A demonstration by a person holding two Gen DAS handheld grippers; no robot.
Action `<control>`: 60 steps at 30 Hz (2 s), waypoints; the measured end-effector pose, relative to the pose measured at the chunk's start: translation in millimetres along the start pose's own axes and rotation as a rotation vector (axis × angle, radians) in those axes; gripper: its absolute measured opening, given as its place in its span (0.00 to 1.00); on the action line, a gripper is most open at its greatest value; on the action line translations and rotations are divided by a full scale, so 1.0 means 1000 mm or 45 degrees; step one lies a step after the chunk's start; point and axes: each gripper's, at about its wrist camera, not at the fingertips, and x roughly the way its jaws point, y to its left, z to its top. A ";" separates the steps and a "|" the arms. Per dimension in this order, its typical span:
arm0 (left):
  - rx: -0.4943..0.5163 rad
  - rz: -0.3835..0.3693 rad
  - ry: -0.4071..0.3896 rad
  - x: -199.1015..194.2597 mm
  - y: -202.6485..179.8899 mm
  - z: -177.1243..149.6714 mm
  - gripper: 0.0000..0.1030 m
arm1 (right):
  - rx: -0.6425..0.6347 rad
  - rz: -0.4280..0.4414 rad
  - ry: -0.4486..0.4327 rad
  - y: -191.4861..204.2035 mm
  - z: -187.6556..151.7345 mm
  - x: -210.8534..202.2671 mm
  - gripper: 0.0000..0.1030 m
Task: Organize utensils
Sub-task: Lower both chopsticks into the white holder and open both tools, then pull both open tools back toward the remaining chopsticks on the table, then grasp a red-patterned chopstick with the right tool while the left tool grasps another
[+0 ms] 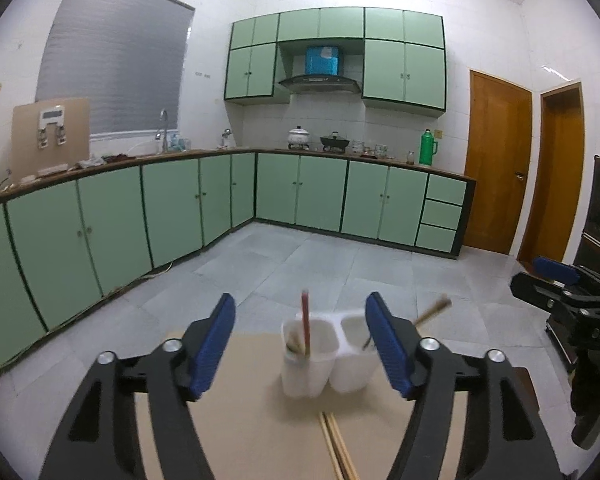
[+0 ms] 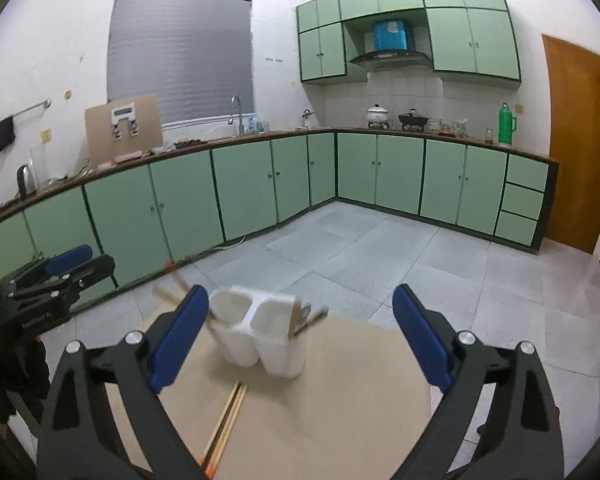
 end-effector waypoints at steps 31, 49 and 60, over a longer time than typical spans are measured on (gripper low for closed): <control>0.057 0.121 0.566 -0.019 0.018 -0.212 0.74 | 0.065 0.009 0.534 0.087 -0.219 0.021 0.78; 0.039 0.122 0.597 -0.017 0.020 -0.216 0.76 | 0.044 -0.057 0.612 0.090 -0.232 0.032 0.63; 0.039 0.112 0.615 -0.017 0.017 -0.221 0.76 | 0.035 0.031 0.602 0.095 -0.234 0.028 0.36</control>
